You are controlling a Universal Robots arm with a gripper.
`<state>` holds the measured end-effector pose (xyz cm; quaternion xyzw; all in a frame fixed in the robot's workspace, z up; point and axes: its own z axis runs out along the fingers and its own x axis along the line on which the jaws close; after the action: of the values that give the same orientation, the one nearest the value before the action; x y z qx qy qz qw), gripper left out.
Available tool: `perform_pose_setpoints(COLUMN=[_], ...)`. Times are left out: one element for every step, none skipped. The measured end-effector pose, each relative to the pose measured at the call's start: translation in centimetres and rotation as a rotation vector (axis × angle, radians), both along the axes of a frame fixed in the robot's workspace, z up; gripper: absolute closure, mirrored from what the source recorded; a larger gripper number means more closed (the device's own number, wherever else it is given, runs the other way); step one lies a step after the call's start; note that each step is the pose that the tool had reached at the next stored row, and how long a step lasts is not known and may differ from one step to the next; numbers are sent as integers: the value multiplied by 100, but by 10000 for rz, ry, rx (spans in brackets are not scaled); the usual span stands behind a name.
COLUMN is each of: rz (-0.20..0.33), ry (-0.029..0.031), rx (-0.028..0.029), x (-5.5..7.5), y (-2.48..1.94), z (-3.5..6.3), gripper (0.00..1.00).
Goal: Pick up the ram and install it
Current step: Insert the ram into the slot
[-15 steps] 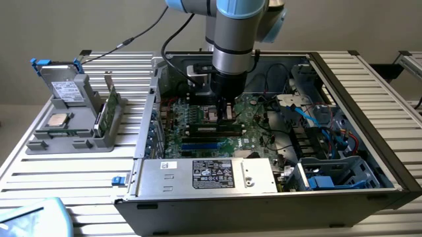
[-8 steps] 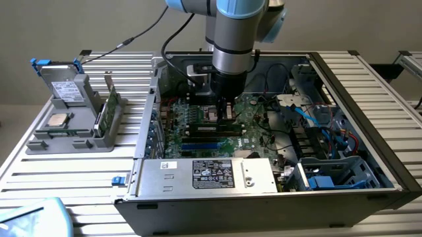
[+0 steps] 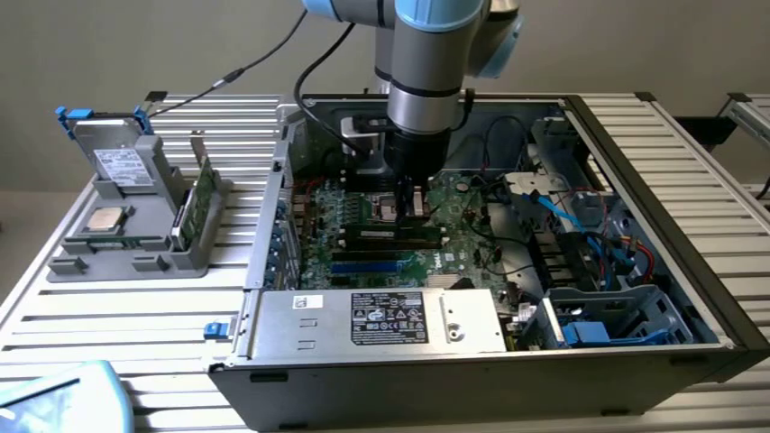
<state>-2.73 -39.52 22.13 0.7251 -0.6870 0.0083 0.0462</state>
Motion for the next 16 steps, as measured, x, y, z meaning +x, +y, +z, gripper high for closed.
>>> perform_pose_setpoints(rz=[1,1,1,1,1,1,1,1,0,-1,-1,0,0,0,0,-1], ry=[-1,-2,-1,-1,-1,-2,-2,-6,-19,-45,-91,-149,-218,-279,-331,-385], rx=[3,2,1,2,-2,-5,-10,-10,-10,-13,-13,-14,-15,-12,-11,-12], x=[0,0,0,0,0,0,0,0,-1,-1,-2,-5,-14,-25,-39,-54], y=[1,1,0,1,0,1,1,1,1,0,1,1,0,1,1,1], z=[16,37,58,71,80,84,85,85,85,86,87,87,87,86,86,86], gripper=[86,86,86,86,86,86,86,86,86,86,86,86,86,86,86,86])
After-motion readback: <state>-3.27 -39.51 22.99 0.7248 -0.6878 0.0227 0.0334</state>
